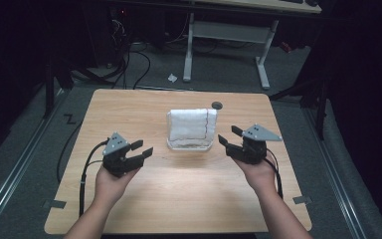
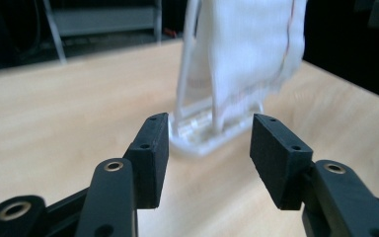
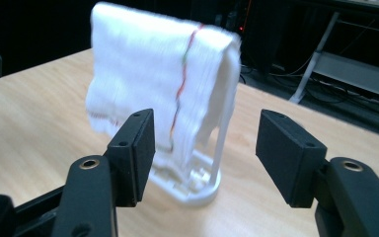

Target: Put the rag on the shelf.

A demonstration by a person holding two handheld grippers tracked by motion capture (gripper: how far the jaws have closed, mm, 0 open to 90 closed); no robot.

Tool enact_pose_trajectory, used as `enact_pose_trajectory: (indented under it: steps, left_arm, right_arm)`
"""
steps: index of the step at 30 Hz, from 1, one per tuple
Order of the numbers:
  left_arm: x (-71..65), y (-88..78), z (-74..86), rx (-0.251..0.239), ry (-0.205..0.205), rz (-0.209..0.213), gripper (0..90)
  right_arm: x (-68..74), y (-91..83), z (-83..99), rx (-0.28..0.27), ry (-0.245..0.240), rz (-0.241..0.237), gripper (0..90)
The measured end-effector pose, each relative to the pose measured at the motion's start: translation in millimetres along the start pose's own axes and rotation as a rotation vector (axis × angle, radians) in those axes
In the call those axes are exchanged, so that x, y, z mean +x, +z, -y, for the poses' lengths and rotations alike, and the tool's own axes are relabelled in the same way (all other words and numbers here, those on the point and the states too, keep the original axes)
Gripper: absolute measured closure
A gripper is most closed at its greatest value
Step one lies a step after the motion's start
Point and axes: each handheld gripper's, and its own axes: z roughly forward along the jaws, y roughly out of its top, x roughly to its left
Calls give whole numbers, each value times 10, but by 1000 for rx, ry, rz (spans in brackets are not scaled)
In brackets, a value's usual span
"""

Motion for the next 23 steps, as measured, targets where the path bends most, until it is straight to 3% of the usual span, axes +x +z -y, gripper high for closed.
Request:
enact_pose_trajectory:
  steps: [4, 9, 12, 15, 16, 18, 21, 23]
  left_arm:
    - [-76, -44, 264, 46, -9, 19, 496]
    - [-283, -63, 584, 100, 32, 52, 483]
    - [-391, -12, 757, 185, 9, 85, 489]
    - [-481, 44, 802, 222, 72, 86, 474]
    - [-492, 68, 799, 225, 75, 91, 471]
    - [-490, 97, 794, 224, 68, 99, 471]
    - [-478, 113, 792, 227, 78, 86, 470]
    - [-450, 105, 799, 228, 76, 78, 470]
  right_arm:
    - [125, -90, 243, 13, -6, 3, 392]
    - [303, -98, 586, 90, -9, -20, 380]
    - [410, -93, 806, 136, -11, -24, 364]
    - [479, -123, 1117, 146, 16, -20, 411]
    - [478, -107, 1152, 178, 7, -44, 376]
    - [457, -91, 1168, 185, -33, -32, 382]
    - [393, -61, 1193, 193, 33, -47, 381]
    - [398, -49, 1199, 199, 9, -40, 381]
